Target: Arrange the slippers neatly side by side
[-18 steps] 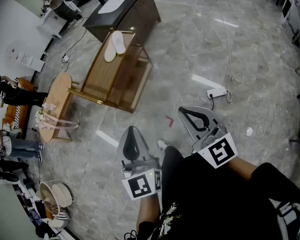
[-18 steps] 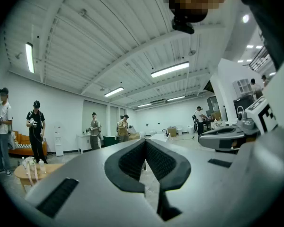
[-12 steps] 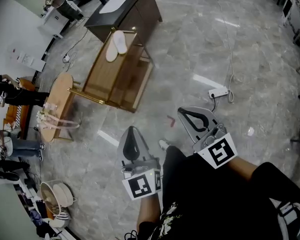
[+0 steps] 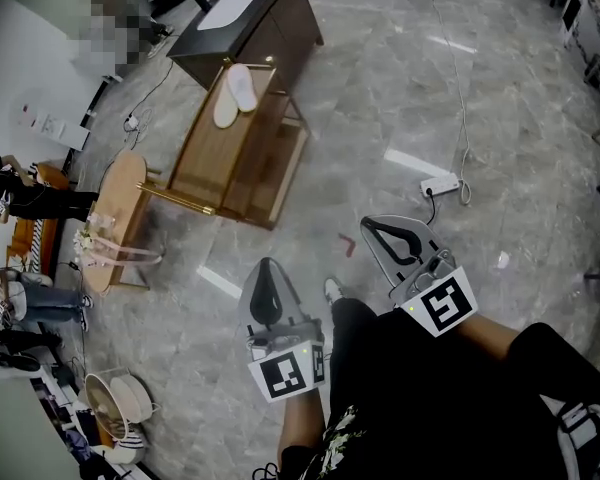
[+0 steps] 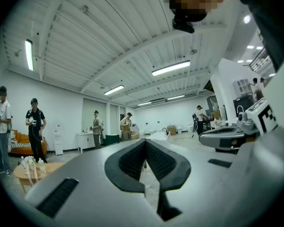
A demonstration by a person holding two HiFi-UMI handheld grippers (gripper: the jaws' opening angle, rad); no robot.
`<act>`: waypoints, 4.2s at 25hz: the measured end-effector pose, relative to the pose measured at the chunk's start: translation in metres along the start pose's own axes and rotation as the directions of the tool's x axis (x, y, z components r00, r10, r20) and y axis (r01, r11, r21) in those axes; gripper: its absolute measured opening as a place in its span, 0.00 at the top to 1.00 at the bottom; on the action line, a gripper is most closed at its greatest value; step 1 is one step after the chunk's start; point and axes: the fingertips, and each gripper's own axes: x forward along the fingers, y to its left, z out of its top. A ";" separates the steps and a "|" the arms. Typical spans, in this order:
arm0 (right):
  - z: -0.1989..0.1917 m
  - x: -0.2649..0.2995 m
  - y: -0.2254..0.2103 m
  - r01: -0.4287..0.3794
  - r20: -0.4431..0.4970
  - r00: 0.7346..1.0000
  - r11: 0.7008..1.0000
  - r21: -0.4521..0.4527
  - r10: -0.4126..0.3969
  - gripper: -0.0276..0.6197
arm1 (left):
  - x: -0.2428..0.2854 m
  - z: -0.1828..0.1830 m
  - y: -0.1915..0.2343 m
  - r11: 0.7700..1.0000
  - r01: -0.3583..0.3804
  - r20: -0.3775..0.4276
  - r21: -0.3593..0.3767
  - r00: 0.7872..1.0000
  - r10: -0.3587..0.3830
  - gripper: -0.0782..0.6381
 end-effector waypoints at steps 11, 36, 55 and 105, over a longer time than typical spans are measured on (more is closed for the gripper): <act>0.003 0.049 0.010 0.019 -0.001 1.000 1.000 -0.018 -0.019 0.96 | 0.029 0.003 0.046 1.000 0.026 0.018 -0.003 1.000 -0.026 0.89; -0.009 0.145 0.057 0.148 -0.024 0.988 0.988 -0.042 -0.150 0.96 | 0.077 -0.017 0.153 0.987 0.163 0.027 -0.011 0.986 -0.163 0.89; -0.014 0.146 0.065 0.264 -0.105 0.955 0.958 -0.114 -0.276 0.96 | 0.094 -0.038 0.173 0.956 0.278 0.043 -0.093 0.960 -0.275 0.89; -0.020 0.271 0.004 0.165 -0.010 0.986 0.986 -0.014 -0.165 0.96 | 0.183 -0.029 0.209 0.988 0.152 0.017 0.039 0.988 -0.153 0.89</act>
